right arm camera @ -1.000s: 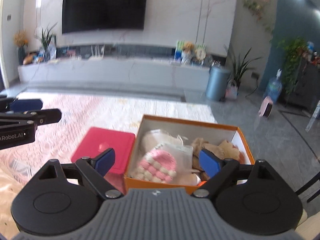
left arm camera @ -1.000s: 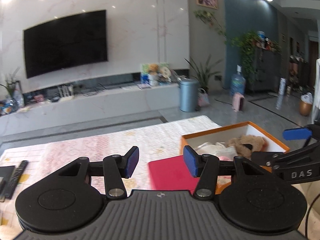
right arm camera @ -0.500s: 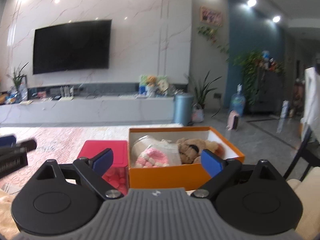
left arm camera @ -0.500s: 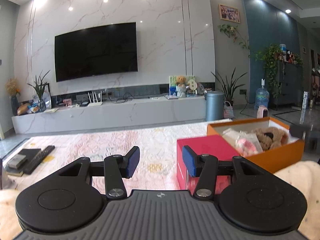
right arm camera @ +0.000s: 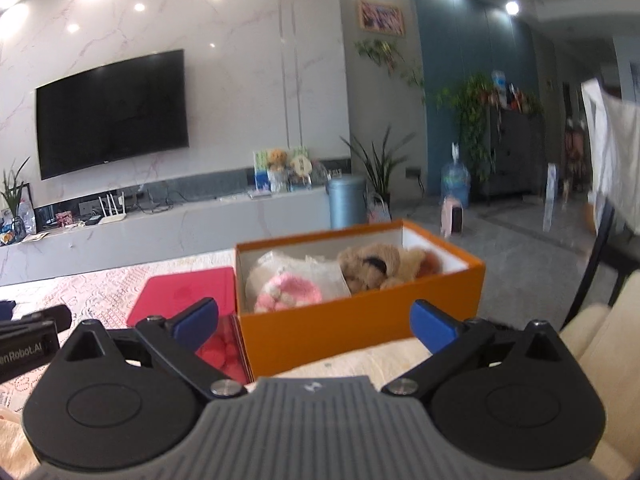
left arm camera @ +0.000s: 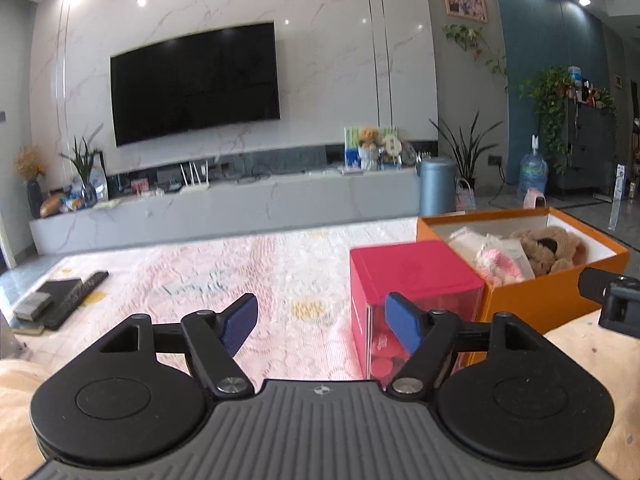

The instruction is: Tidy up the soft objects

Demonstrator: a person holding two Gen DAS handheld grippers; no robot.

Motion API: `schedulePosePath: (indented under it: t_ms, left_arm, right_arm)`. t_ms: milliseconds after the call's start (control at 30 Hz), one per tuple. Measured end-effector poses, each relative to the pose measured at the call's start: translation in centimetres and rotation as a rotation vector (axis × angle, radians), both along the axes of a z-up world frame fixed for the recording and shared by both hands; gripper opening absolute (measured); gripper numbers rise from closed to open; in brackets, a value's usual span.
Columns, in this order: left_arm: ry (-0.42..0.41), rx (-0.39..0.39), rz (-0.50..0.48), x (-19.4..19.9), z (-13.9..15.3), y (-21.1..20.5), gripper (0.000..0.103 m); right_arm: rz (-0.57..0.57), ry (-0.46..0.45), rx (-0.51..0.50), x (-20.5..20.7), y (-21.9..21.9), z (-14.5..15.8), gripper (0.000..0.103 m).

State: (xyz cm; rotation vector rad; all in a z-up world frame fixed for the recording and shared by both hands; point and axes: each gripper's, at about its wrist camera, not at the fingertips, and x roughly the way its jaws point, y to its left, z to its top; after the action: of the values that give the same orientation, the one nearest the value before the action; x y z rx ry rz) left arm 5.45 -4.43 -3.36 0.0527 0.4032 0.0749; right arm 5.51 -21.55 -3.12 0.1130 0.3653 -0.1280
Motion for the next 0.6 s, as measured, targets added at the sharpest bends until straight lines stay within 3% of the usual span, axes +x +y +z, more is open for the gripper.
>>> schedulePosePath:
  t_ms: [200,333,600]
  left_arm:
    - [0.085,-0.031,0.022,0.5,-0.9,0.8,0.086]
    - [0.109,-0.040,0.017,0.4,-1.1,1.0,0.086]
    - [0.118,-0.040,0.000,0.1,-0.7,0.6,0.086]
  right_arm:
    - [0.013,0.033,-0.048,0.9,1.0,-0.6,0.100]
    - [0.022,0.043,-0.093,1.0,1.8,-1.1,0.100]
    - [0.025,0.048,-0.088,1.0,1.6,-1.1,0.100]
